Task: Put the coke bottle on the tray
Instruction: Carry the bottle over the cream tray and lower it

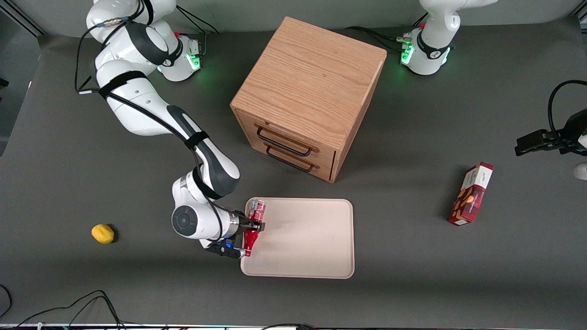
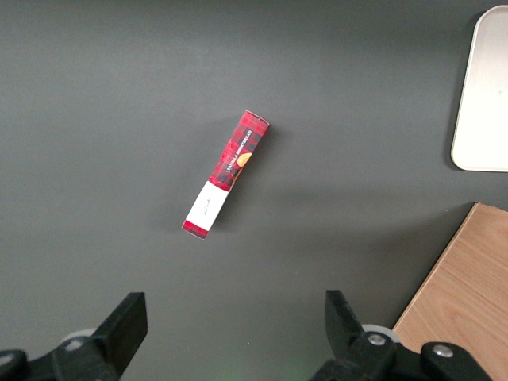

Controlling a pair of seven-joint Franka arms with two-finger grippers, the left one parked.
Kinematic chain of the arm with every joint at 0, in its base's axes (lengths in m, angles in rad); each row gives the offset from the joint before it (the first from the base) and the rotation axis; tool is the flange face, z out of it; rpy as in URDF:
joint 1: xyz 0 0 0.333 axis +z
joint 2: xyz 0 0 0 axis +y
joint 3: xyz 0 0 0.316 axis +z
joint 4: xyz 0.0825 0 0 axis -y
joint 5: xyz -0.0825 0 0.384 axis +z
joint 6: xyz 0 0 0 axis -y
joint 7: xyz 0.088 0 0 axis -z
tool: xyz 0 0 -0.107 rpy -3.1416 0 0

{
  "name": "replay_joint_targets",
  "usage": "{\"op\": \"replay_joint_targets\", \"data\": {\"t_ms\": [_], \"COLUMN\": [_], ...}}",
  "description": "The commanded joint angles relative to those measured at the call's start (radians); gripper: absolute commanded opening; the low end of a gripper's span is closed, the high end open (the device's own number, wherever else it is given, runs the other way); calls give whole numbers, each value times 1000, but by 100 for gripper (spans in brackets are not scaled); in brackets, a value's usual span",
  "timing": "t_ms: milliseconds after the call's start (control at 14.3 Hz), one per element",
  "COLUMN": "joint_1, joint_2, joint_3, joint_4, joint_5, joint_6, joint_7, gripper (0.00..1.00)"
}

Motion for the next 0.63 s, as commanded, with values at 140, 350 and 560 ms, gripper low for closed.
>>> {"op": "replay_joint_targets", "data": {"t_ms": [140,350,560], "joint_1": [9,8,8], "joint_2": [29,29,28], "joint_3": [-1,-4,-4], "joint_4": [36,36,34], "joint_5": [-13,-14,-16], "joint_6": [18,18,18], "joint_7": [25,22,23], "gripper": [0,99,100]}}
